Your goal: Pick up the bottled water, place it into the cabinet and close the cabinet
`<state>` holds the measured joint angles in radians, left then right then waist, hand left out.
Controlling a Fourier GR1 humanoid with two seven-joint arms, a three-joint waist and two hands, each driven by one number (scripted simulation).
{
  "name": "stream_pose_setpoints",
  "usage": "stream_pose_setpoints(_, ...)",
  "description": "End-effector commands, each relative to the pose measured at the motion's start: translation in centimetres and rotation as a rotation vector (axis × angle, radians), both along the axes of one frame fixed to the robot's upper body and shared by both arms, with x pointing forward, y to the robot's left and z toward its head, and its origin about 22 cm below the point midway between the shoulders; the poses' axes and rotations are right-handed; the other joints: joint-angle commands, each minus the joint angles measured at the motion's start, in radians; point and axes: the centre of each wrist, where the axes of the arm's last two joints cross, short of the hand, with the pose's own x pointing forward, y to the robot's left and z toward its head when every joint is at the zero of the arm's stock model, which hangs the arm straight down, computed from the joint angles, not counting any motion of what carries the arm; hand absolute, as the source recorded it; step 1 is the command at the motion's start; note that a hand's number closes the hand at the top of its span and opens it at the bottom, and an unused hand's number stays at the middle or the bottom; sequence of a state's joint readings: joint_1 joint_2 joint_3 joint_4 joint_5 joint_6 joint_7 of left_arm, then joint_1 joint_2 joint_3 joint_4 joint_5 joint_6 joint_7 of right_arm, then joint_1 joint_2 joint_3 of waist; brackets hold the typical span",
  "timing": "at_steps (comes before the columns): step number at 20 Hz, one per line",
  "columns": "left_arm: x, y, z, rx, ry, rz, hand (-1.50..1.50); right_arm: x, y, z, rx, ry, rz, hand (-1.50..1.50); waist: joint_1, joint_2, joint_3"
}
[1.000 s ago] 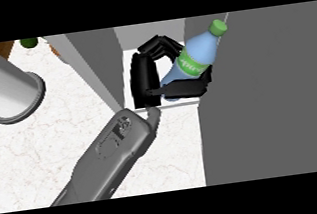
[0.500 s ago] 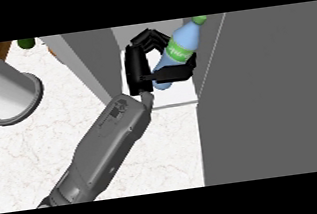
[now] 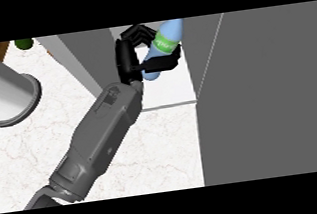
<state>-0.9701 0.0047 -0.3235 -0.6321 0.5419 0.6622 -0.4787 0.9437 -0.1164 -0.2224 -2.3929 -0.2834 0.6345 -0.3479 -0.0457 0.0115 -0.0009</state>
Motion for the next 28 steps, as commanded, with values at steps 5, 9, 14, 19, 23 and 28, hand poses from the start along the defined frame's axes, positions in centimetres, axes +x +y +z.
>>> stream_pose_setpoints(5,2.2,0.0,0.7,0.179,0.011,0.031,-1.5,0.3,1.2,1.9,0.048,-0.062,0.03,-1.5,-0.004,0.003,0.0)
stream_pose_setpoints(9,2.9,0.9,0.5,0.258,0.023,0.045,-1.5,0.3,0.4,1.8,0.04,-0.061,0.035,-1.5,-0.014,0.006,0.0)
stream_pose_setpoints(14,3.0,0.5,0.7,0.204,0.02,0.065,-1.5,0.0,0.3,2.2,0.032,-0.063,0.046,-1.5,-0.018,0.005,0.0)
stream_pose_setpoints(19,3.6,1.5,1.7,0.14,-0.043,-0.017,-1.5,1.3,0.3,0.5,0.032,-0.075,0.032,-1.5,0.003,0.001,0.0)
stream_pose_setpoints(23,3.1,0.3,1.9,0.038,-0.078,-0.119,-1.5,0.3,0.1,1.8,0.026,-0.058,0.025,-1.5,0.011,-0.004,0.0)
stream_pose_setpoints(28,2.4,0.0,2.0,-0.048,-0.08,-0.221,-1.5,1.3,1.0,2.0,0.02,-0.062,0.008,-1.5,0.039,-0.013,0.0)
